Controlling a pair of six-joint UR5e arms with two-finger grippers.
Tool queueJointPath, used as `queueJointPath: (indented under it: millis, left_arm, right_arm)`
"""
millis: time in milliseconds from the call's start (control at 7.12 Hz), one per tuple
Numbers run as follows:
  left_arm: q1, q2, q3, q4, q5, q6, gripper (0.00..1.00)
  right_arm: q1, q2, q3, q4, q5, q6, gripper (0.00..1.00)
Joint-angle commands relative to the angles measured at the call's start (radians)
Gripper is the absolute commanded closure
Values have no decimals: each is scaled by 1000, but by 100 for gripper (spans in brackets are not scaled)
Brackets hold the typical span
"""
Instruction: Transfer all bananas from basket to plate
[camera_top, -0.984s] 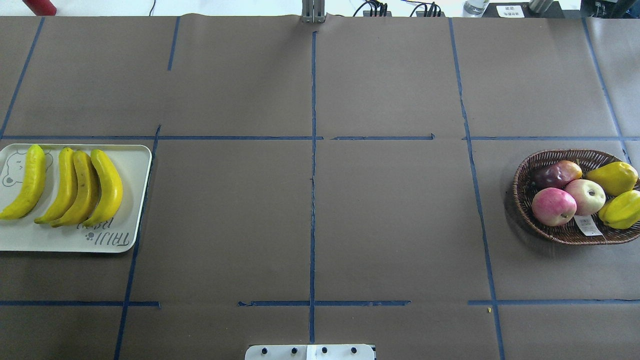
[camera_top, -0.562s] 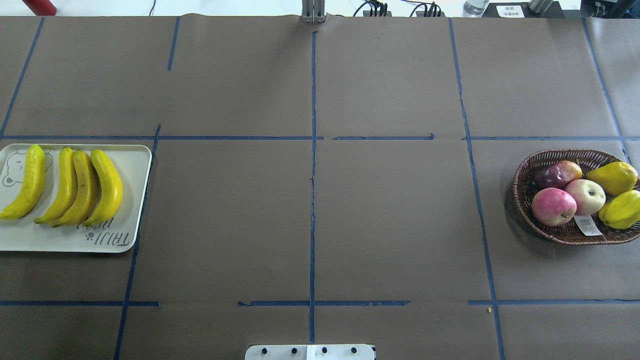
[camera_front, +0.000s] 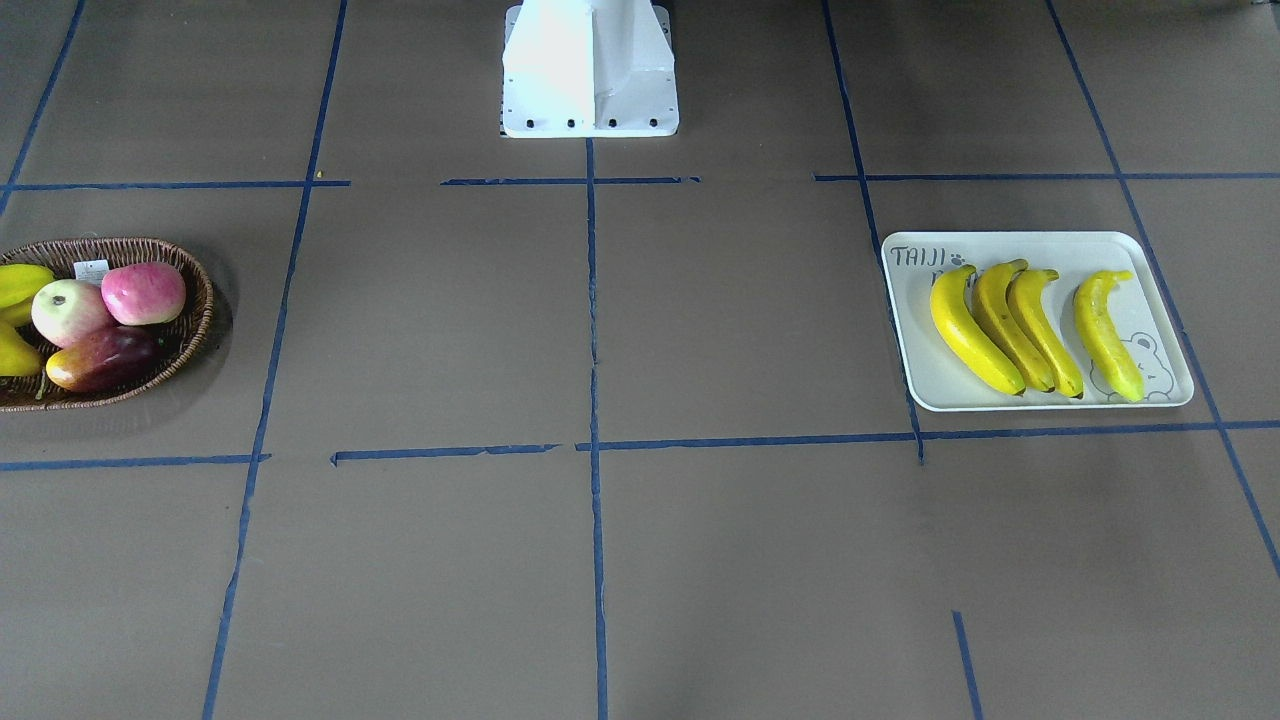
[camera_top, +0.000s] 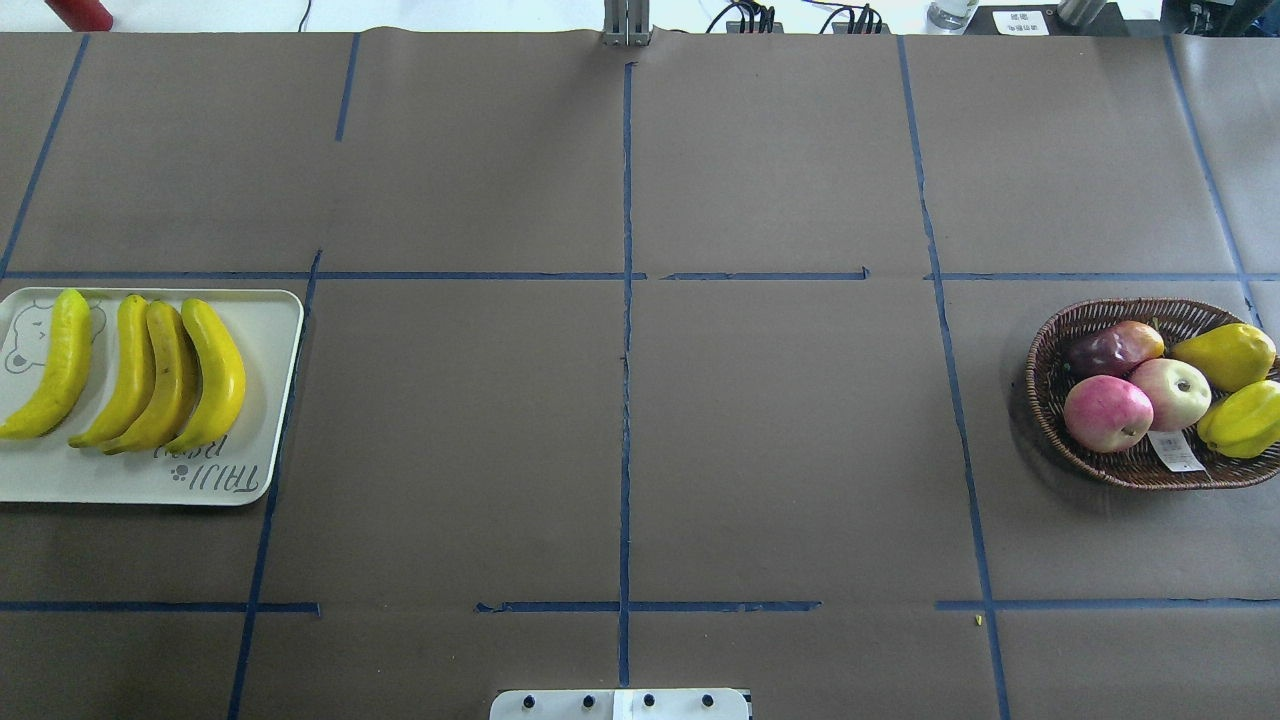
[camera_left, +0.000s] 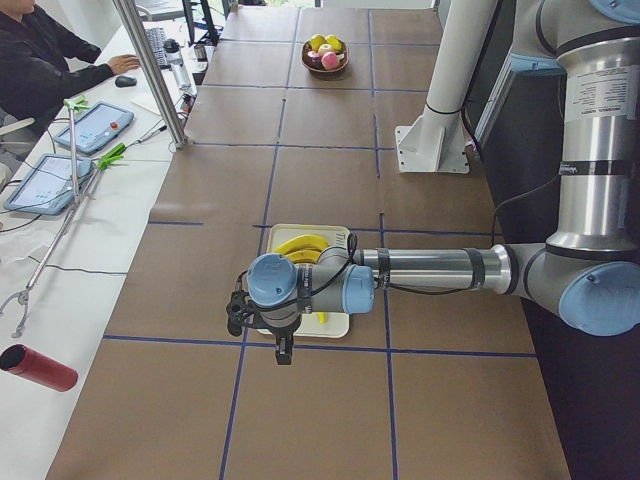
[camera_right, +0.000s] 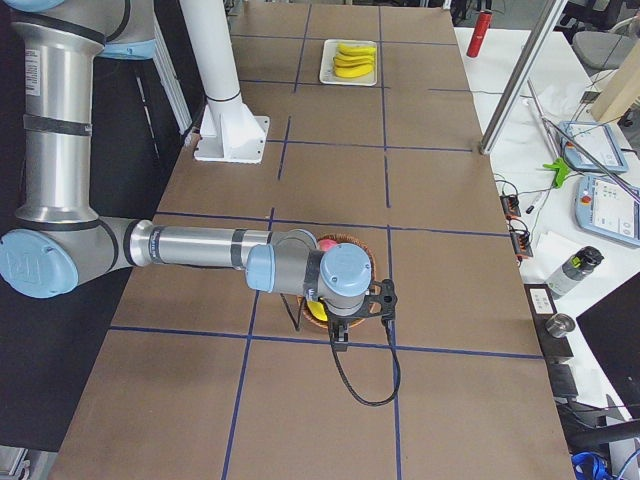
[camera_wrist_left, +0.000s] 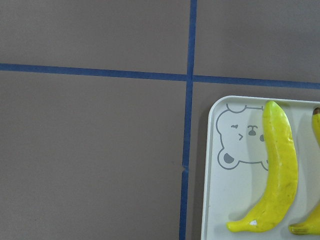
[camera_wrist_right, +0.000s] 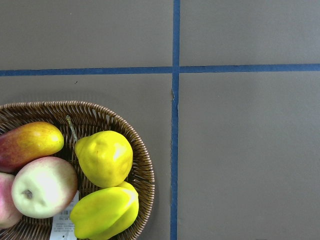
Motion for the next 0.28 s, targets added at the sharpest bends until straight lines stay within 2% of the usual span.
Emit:
queueJointPath:
  millis: [0, 141]
  left_arm:
    - [0, 0, 0, 0, 2, 0, 0]
    - [0, 0, 0, 0, 2, 0, 0]
  right_arm:
    - [1, 0, 0, 0, -1, -1, 0]
    - [3, 0, 0, 0, -1, -1, 0]
